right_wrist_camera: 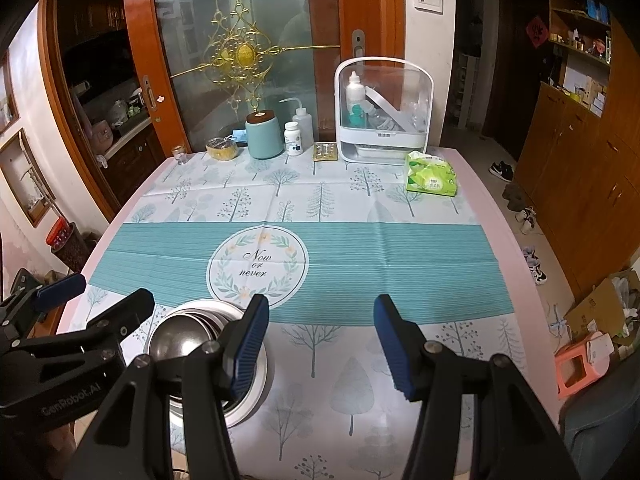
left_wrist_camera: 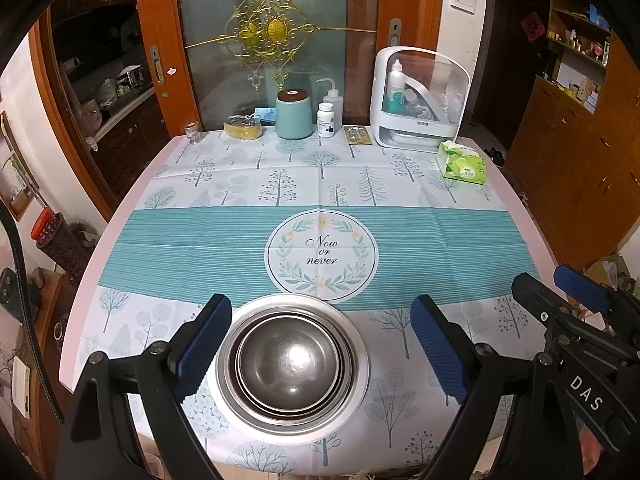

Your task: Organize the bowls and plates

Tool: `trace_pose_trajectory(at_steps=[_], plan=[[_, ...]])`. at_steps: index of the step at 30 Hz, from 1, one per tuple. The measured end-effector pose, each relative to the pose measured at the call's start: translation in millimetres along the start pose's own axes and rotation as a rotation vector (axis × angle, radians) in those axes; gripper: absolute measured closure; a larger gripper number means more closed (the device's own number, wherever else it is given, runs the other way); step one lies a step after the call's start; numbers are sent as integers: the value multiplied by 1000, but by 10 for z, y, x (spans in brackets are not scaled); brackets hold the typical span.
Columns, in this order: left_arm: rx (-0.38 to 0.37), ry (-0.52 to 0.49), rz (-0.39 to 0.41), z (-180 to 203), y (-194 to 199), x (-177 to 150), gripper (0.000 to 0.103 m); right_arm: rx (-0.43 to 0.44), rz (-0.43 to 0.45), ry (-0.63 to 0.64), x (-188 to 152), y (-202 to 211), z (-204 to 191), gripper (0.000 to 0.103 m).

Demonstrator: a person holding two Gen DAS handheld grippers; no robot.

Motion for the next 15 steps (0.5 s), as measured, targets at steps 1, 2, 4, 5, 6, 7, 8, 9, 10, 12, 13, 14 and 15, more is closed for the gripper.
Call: trace_pose_trajectory(at_steps=[1, 2, 4, 5, 6, 7, 8, 9, 10, 12, 13, 14, 15], plan=[[-2, 0, -2, 5, -8, -2, 13, 0, 0, 1, 1, 0, 1, 48], [-4, -1, -3, 9, -24, 2, 13, -1, 1, 0, 0, 0, 1, 48], [-8, -2, -7, 11, -48, 2, 13, 0, 1, 1, 2, -3, 4, 48], [-9, -1, -8, 11, -53, -1, 13, -1, 0, 0, -1, -7, 4, 48], [-9, -1, -11, 21, -67, -5, 13, 0, -1, 0, -1, -7, 5, 48], [-10, -1, -12, 12, -68, -6, 13, -2, -3, 0, -4, -10, 7, 48], [-11, -1, -13, 10, -68, -7, 13, -4, -4, -2, -7, -14, 8, 48], [-13, -1, -14, 15, -74, -8, 13, -5, -5, -4, -11, -13, 9, 48], [-13, -1, -14, 11, -73, -9, 13, -5, -6, -5, -14, -16, 10, 48], [-13, -1, -13, 15, -73, -9, 13, -9, -8, -8, -15, -17, 14, 48], [-14, 0, -12, 10, -66, -9, 13, -10, -10, -9, -18, -17, 10, 48], [-15, -1, -11, 10, -67, -8, 13, -11, -12, -11, -21, -20, 10, 48], [-16, -2, -11, 14, -68, -8, 13, -11, -12, -13, -22, -17, 11, 48]])
Point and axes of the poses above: each gripper's, at about its wrist camera, not at the fingertips, and y roughly against the way its jaws point, z to its right, x to its top, the point moved 10 cm from there along -y, roughly the way its jaws point, and after that the axes turned 8 degrees about z, right-handed, at the moved point
